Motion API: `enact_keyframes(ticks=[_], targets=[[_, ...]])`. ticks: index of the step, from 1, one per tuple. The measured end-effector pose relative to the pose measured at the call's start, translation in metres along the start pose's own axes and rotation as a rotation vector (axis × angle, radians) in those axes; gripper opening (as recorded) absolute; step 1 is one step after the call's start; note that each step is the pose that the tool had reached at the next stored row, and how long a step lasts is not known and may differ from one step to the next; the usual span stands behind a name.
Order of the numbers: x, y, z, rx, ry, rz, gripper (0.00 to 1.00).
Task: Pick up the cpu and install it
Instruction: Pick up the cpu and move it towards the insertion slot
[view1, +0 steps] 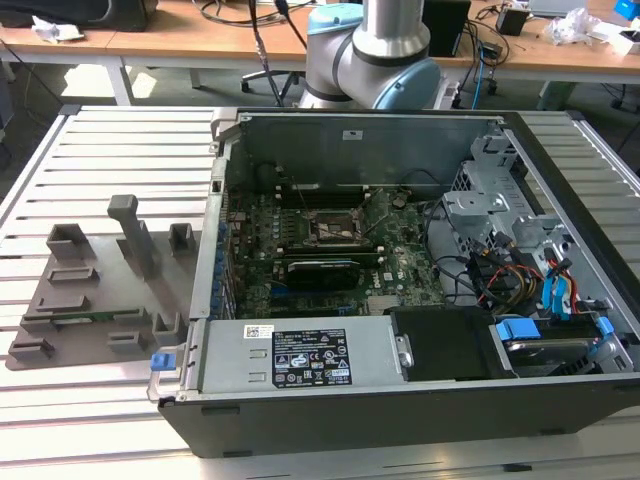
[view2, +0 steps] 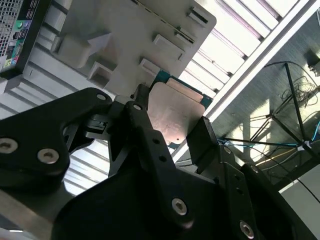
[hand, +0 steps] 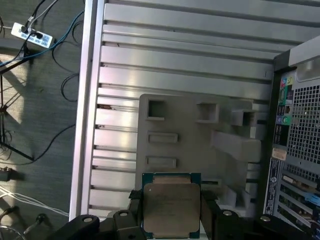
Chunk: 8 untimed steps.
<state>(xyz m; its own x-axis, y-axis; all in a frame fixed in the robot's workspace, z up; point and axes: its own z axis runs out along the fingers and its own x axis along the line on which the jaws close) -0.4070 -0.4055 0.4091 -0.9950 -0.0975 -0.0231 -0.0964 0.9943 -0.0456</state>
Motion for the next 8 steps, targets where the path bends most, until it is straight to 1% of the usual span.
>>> enact_keyframes(ticks=[1, 2, 3, 4, 5, 6, 8], targets=[[0.0000, -0.0001, -0.0029, -0.0002, -0.0001, 0.000, 0.55], [-0.0129, -0.0014, -0.0026, 0.0029, 0.0005, 0.000, 0.55], [-0.0197, -0.0020, -0.0024, 0.0029, 0.0009, 0.000, 0.55], [-0.0249, -0.0025, -0.0022, 0.0028, 0.0013, 0.000, 0.55], [-0.0287, -0.0029, -0.0021, 0.0029, 0.0017, 0.000, 0.55], [-0.0353, -0.0036, -0.0020, 0.0025, 0.0026, 0.000, 0.55], [-0.0453, -0.0046, -0.0016, 0.0018, 0.0042, 0.000, 0.55]])
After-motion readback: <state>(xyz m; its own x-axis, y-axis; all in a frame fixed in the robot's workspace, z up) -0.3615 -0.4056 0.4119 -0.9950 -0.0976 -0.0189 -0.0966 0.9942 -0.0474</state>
